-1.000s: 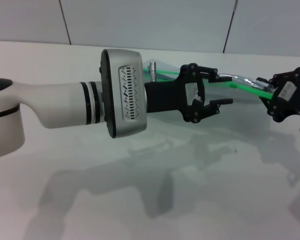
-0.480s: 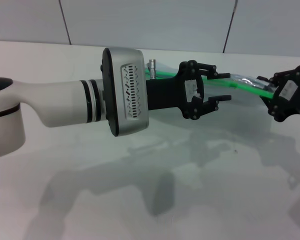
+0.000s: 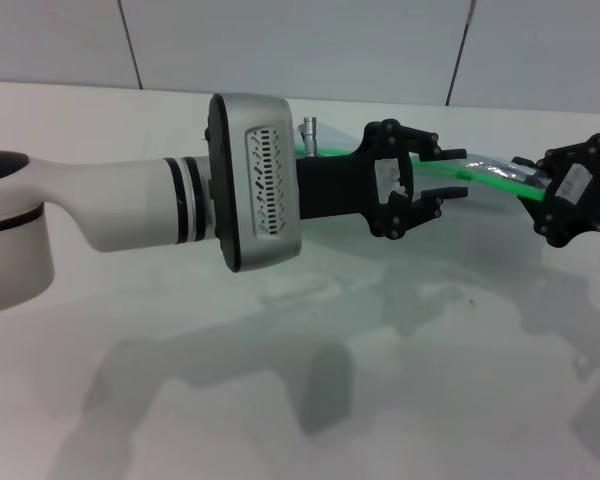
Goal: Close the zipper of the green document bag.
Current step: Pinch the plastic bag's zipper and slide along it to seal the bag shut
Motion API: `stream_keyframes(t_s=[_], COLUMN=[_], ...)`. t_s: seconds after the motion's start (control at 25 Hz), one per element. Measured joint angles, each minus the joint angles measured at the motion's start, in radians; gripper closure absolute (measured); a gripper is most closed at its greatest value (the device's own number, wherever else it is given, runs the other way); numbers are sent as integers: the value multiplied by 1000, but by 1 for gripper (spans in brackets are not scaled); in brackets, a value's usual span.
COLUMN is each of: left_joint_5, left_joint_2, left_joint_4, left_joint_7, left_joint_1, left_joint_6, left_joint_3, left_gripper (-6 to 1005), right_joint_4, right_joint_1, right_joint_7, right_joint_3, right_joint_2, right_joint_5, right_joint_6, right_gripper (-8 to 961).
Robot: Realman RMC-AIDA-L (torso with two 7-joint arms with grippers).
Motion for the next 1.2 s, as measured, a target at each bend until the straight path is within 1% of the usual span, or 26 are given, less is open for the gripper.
stream_keyframes(t_s=[0.48,0.76,1.2], left_joint_5=[10,8,8], left_joint_2=[-1,-2,-2], left_joint_4=[2,1,4], left_joint_7=[0,0,0], left_joint_1=[-2,-10,-8], left_joint_6=[6,6,7], left_joint_3=[-4,-7,-7], left_gripper=[693,719,753], right_joint_4=[-22,-46,-47], right_joint_1=[0,-4,-2], right_joint_7=[18,57,68], right_joint_3=[-10,-21,-22], right_joint_2=[0,0,0], right_joint_5=[-5,-67,-69], right_joint_6=[0,0,0], right_gripper=[890,890,891])
